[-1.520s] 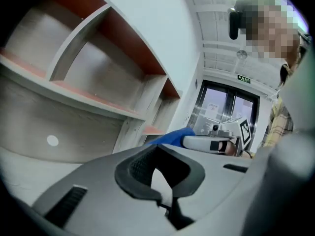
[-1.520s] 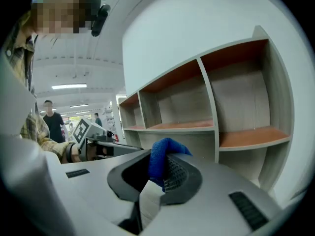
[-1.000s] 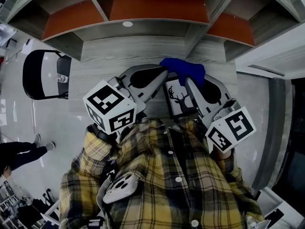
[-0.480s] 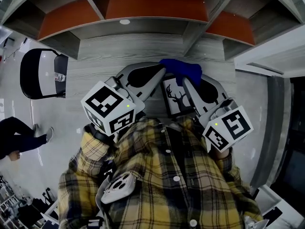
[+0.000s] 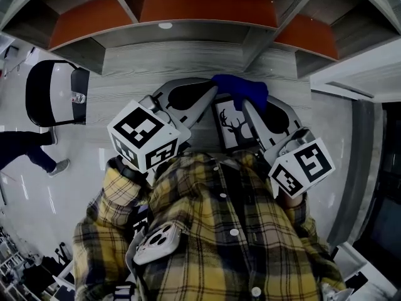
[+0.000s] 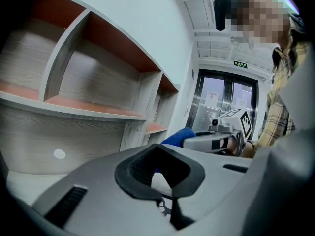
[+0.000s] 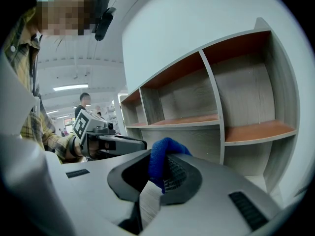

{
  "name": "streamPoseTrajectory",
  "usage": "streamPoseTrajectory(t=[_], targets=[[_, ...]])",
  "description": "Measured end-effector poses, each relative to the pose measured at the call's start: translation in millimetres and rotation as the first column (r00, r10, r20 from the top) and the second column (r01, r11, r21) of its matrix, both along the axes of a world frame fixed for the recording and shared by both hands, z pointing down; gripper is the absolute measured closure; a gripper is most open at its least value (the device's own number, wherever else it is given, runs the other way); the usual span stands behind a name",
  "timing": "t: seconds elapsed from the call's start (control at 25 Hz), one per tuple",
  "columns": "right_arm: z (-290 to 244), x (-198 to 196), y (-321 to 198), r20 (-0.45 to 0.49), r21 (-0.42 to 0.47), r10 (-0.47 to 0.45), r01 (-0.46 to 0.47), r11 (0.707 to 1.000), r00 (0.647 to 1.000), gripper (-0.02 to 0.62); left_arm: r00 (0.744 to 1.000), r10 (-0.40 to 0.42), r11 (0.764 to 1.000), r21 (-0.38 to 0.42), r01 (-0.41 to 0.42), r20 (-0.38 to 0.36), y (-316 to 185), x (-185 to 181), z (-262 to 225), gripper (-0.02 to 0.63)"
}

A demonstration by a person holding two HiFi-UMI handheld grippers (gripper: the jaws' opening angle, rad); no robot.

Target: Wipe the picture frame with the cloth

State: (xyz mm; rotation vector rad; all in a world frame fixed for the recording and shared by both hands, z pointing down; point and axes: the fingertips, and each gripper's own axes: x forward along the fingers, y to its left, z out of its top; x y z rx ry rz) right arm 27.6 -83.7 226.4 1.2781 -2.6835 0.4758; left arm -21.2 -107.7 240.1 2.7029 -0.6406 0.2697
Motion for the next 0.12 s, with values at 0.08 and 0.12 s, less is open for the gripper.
streamPoseTrajectory(t=[0.08,0.12], targets=[[0.0,1.8,-2.3,-0.004,0.004,0.005,-0.005,1.000,1.000,0.554,1.000,0.007,1.000,0.006,-0.007,-0.001,-2.9,0.8,-0.3,0.601],[0.0,2.9,-3.4,-0.006,0.005,0.007,-0.007,1.000,1.000,0.554,1.000,0.010,1.000,0.010,-0.010,-0.002,-4.3,1.2,-0.4,0.601]])
